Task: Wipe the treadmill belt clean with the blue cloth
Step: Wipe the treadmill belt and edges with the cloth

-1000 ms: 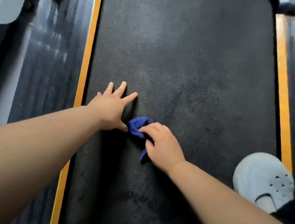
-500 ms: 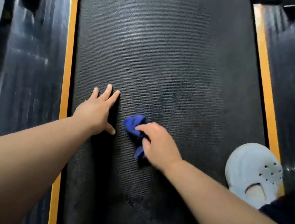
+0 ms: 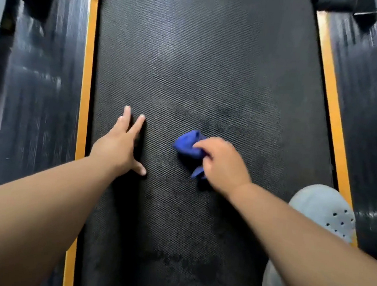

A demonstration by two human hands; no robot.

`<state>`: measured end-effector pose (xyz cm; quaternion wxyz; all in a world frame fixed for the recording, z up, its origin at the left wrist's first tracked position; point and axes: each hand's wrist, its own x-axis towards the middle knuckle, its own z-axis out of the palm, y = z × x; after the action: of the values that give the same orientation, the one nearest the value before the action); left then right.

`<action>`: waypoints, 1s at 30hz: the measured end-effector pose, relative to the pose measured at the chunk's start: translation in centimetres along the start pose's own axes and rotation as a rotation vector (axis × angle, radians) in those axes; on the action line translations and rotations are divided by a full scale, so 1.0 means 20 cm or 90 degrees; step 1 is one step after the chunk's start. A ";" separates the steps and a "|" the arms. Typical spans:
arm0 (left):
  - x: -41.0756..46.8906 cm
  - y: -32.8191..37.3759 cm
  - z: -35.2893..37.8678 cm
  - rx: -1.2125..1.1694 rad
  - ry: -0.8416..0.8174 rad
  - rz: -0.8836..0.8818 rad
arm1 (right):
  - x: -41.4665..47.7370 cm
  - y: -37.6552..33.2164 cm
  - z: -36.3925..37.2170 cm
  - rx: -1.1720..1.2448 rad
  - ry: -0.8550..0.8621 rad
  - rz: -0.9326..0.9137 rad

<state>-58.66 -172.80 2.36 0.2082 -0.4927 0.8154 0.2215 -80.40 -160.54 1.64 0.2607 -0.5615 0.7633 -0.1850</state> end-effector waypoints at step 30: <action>0.01 -0.04 0.00 0.027 -0.005 -0.001 | 0.29 -0.03 0.07 -0.030 0.201 -0.010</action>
<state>-58.07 -173.32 2.07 0.2223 -0.4881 0.8185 0.2062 -80.52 -166.19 -0.18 0.1229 -0.5375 0.7945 -0.2546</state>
